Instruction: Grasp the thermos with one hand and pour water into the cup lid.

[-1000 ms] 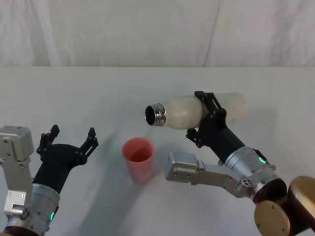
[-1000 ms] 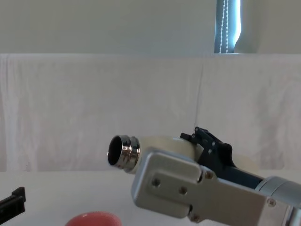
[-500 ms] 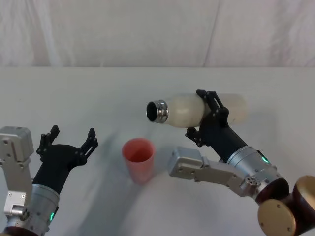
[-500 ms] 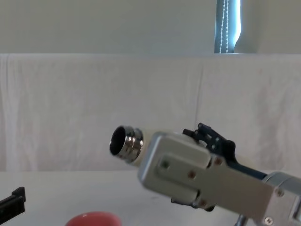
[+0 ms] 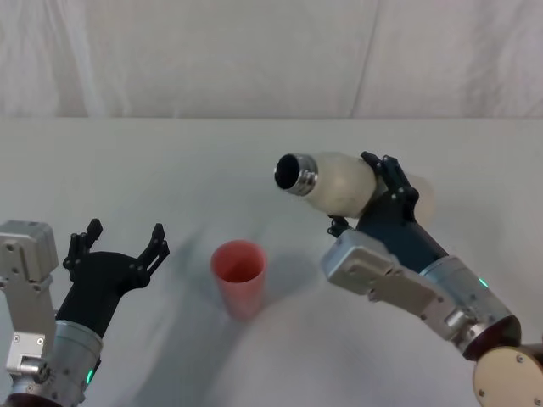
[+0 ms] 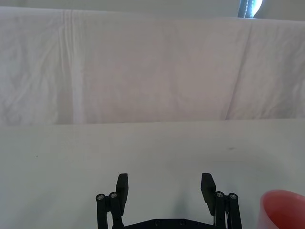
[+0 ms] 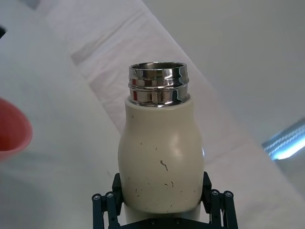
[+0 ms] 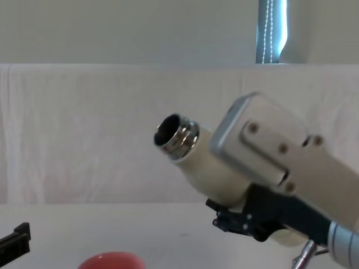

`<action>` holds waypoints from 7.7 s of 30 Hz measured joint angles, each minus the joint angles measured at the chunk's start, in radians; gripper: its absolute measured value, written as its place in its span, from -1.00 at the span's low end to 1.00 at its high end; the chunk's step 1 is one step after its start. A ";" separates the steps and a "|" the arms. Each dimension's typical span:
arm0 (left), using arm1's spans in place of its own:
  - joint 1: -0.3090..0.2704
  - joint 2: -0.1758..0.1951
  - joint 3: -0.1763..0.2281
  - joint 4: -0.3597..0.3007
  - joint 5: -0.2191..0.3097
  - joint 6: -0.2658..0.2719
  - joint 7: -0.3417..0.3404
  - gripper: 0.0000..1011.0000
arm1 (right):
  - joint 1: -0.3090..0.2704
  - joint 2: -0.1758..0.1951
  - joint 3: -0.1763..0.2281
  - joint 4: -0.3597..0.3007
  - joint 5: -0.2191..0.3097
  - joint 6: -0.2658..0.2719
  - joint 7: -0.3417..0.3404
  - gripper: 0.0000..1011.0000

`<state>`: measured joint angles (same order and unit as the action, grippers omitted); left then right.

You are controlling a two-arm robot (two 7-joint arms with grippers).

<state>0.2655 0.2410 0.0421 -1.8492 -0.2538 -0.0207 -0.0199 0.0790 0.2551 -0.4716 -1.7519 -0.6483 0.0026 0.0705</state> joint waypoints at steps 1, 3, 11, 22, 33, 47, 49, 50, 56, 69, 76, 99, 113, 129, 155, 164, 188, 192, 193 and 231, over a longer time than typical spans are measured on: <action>0.000 0.000 0.000 0.000 0.000 0.000 0.000 0.98 | -0.013 -0.008 0.015 -0.011 0.035 0.003 0.011 0.90; 0.000 0.000 0.000 0.000 0.000 0.000 0.000 0.98 | -0.026 -0.015 0.030 -0.021 0.067 0.004 0.020 0.90; 0.000 0.000 0.000 0.000 0.000 0.000 0.000 0.98 | -0.081 -0.048 0.102 -0.064 0.272 -0.005 0.089 0.90; 0.000 0.000 0.000 0.000 0.000 0.000 0.000 0.98 | -0.126 -0.079 0.188 -0.100 0.581 0.016 0.188 0.90; 0.000 0.000 0.000 0.000 0.000 0.000 0.000 0.98 | -0.143 -0.082 0.210 -0.120 0.723 0.091 0.214 0.90; 0.000 0.000 0.000 0.000 0.000 0.000 0.000 0.98 | -0.162 -0.064 0.195 -0.128 0.781 0.140 0.180 0.90; 0.000 0.000 0.000 0.000 0.000 0.000 0.000 0.98 | -0.163 -0.062 0.195 -0.127 0.787 0.135 0.177 0.90; 0.000 0.000 0.000 0.000 0.000 0.000 0.000 0.98 | -0.164 -0.061 0.194 -0.125 0.791 0.130 0.175 0.90; 0.000 0.000 0.000 0.000 0.000 0.000 0.000 0.98 | -0.158 -0.061 0.187 -0.110 0.806 0.113 0.167 0.90; 0.000 0.000 0.000 0.000 0.000 0.000 0.000 0.98 | -0.065 -0.091 0.146 -0.006 0.805 0.100 0.151 0.90; 0.000 0.000 0.000 0.000 0.000 0.000 0.000 0.98 | -0.016 -0.110 0.117 0.046 0.776 0.088 0.143 0.90; 0.000 0.000 0.000 0.000 0.000 0.000 0.000 0.98 | 0.098 -0.166 0.092 0.196 0.754 0.041 0.150 0.90; 0.000 0.000 0.000 0.000 0.000 0.000 0.000 0.98 | 0.122 -0.183 0.091 0.252 0.760 0.008 0.154 0.90; 0.000 0.000 0.000 0.000 0.000 0.000 0.000 0.98 | 0.130 -0.183 0.099 0.289 0.777 0.001 0.161 0.90; 0.000 0.000 0.000 0.000 0.000 0.000 0.000 0.98 | 0.145 -0.188 0.104 0.327 0.810 0.005 0.169 0.90; 0.000 0.000 0.000 0.000 0.000 0.000 0.000 0.98 | 0.150 -0.186 0.101 0.328 0.812 0.012 0.169 0.90; 0.000 0.000 0.000 0.000 0.000 0.000 0.000 0.98 | 0.162 -0.181 0.091 0.332 0.805 0.026 0.169 0.90; 0.000 0.000 0.000 0.000 0.000 0.000 0.000 0.98 | 0.162 -0.181 0.092 0.333 0.806 0.023 0.169 0.90; 0.000 0.000 0.000 0.000 0.000 0.000 0.000 0.98 | 0.161 -0.181 0.093 0.333 0.808 0.021 0.169 0.90; 0.000 0.000 0.000 0.000 0.000 0.000 0.000 0.98 | 0.112 -0.163 0.110 0.279 0.815 0.016 0.161 0.98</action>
<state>0.2655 0.2410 0.0421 -1.8492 -0.2539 -0.0207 -0.0199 0.1911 0.0924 -0.3619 -1.4733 0.1672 0.0186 0.2311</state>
